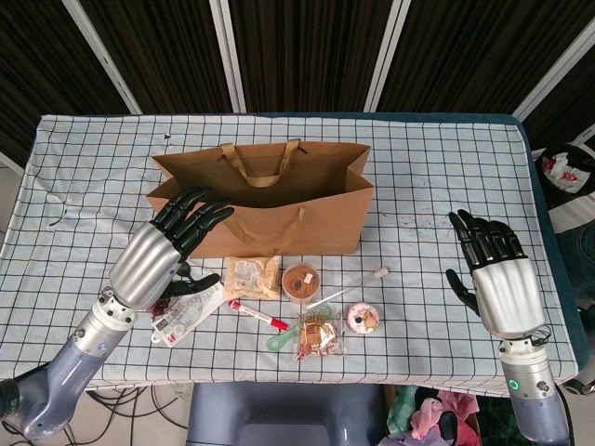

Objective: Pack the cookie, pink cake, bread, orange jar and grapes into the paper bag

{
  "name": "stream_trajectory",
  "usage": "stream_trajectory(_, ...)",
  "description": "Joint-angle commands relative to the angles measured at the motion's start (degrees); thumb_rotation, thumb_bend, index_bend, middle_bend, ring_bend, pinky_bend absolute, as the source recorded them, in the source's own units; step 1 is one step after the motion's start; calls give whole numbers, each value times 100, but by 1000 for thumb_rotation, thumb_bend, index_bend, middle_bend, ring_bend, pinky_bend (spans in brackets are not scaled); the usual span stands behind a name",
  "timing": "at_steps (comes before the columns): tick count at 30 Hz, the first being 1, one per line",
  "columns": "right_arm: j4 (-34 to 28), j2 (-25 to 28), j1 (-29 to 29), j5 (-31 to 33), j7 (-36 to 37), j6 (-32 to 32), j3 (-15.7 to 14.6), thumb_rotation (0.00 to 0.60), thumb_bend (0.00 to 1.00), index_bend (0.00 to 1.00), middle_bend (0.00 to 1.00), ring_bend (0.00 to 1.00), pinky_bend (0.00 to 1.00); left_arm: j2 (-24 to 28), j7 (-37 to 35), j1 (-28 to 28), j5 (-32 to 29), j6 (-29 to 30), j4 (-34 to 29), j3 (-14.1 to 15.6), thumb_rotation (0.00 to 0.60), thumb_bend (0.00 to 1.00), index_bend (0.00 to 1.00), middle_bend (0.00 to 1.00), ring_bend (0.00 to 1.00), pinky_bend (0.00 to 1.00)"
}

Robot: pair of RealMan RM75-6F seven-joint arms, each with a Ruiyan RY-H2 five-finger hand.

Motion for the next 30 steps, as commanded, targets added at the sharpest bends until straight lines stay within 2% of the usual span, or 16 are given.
stream_trajectory(1,1,-2,1,-12,-5,-2,-11,600,222,87,143,201,226,0,-4,8,14,14,8,18,600,110,98,109,4,101)
stream_trajectory(22,-140,130,-154,-125,-102,97,-180,600,222,87,143,201,227,5,-42,157,274,135,43,341,600,109,99,115,4,101)
stream_trajectory(30,-215,190,-329,-178,16,141,-402,600,221,87,143,201,226,222,3,327,624,34,50,799,600,109,99,121,4,101)
